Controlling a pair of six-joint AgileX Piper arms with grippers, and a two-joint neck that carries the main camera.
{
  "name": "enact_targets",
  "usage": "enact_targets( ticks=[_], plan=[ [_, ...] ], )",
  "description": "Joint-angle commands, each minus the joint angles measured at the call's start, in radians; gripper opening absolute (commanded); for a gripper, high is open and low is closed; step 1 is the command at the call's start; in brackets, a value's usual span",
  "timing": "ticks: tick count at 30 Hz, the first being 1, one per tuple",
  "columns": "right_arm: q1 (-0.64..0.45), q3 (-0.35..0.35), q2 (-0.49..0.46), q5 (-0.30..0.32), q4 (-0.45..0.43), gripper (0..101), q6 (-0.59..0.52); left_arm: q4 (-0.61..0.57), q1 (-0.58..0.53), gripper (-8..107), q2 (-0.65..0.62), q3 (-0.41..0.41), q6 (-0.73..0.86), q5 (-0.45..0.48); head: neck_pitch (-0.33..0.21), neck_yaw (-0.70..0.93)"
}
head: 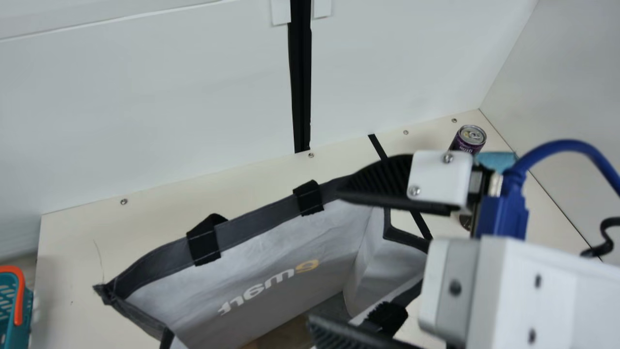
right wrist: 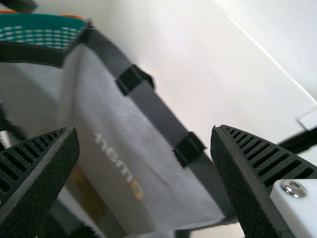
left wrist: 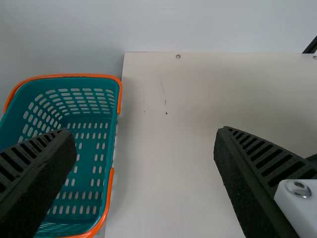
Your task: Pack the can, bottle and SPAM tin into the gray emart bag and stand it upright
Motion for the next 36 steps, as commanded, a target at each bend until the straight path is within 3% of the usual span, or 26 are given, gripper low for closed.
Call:
enact_targets(
  ticks=[1, 22, 36],
  plan=[
    [-0.067, -0.016, 0.008, 0.000, 0.012, 95, -0.009, 0.000, 0.000, 90, 0.000, 0.000, 0.000, 0.000, -0.023, -0.001],
    [-0.564, -0.133, 0.146, 0.000, 0.194, 95, -0.147, 0.000, 0.000, 90, 0.000, 0.000, 0.000, 0.000, -0.023, -0.001],
    [-0.785, -0.150, 0.214, 0.000, 0.236, 95, -0.158, 0.000, 0.000, 90, 0.000, 0.000, 0.000, 0.000, -0.023, -0.001]
  ],
)
